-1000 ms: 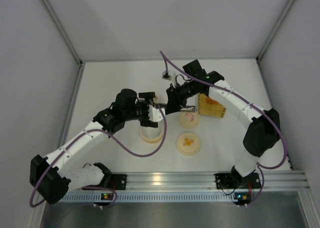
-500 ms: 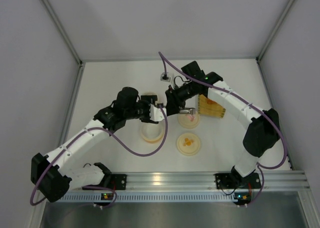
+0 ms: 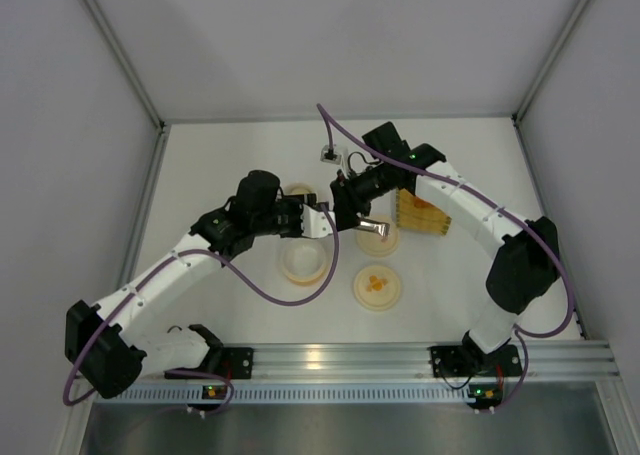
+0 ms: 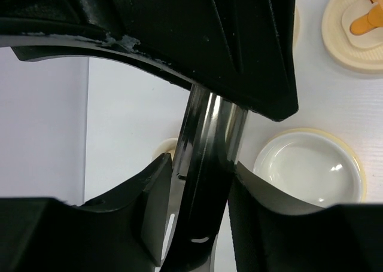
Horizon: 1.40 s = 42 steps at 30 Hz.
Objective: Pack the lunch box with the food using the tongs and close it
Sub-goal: Adjust the clamp.
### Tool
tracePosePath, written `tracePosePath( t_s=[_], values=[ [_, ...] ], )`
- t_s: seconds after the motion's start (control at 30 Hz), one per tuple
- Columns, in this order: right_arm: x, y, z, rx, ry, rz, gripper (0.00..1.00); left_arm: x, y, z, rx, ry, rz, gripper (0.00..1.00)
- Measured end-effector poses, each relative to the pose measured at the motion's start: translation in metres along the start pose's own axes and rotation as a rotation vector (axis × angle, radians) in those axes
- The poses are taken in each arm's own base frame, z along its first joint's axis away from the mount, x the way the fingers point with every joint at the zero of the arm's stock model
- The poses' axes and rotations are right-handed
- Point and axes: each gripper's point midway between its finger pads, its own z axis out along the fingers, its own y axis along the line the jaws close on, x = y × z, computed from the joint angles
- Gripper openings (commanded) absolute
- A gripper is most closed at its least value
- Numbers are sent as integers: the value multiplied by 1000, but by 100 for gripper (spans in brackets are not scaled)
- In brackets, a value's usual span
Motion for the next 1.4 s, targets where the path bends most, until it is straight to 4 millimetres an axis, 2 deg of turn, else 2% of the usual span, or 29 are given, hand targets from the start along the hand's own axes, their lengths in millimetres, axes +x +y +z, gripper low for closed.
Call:
tracePosePath(
  t_s=[0.13, 0.33, 0.7, 0.77, 0.87, 0.9, 1.0, 1.23, 1.4],
  values=[
    [0, 0, 0, 0, 0, 0, 52, 0, 0, -1, 2, 5, -6, 44],
    [0, 2, 0, -8, 1, -3, 39, 1, 0, -1, 0, 9, -13, 46],
    [1, 5, 2, -21, 5, -1, 34, -2, -5, -1, 4, 8, 45, 46],
    [2, 6, 2, -25, 7, 2, 31, -3, -7, -2, 4, 6, 66, 49],
    [2, 7, 2, -27, 9, 6, 27, -3, -10, -3, 1, 8, 91, 73],
    [2, 7, 2, -28, 10, 7, 26, -3, -10, -4, -3, 9, 96, 85],
    [3, 7, 2, -23, 11, 7, 25, -3, -6, -5, -20, 13, 103, 98],
    [5, -6, 1, 48, 24, -2, 25, -10, 4, -18, -77, 11, 79, 98],
    [10, -25, -15, 135, 22, 5, 31, -34, 24, -50, -174, -33, 43, 98]
  ],
)
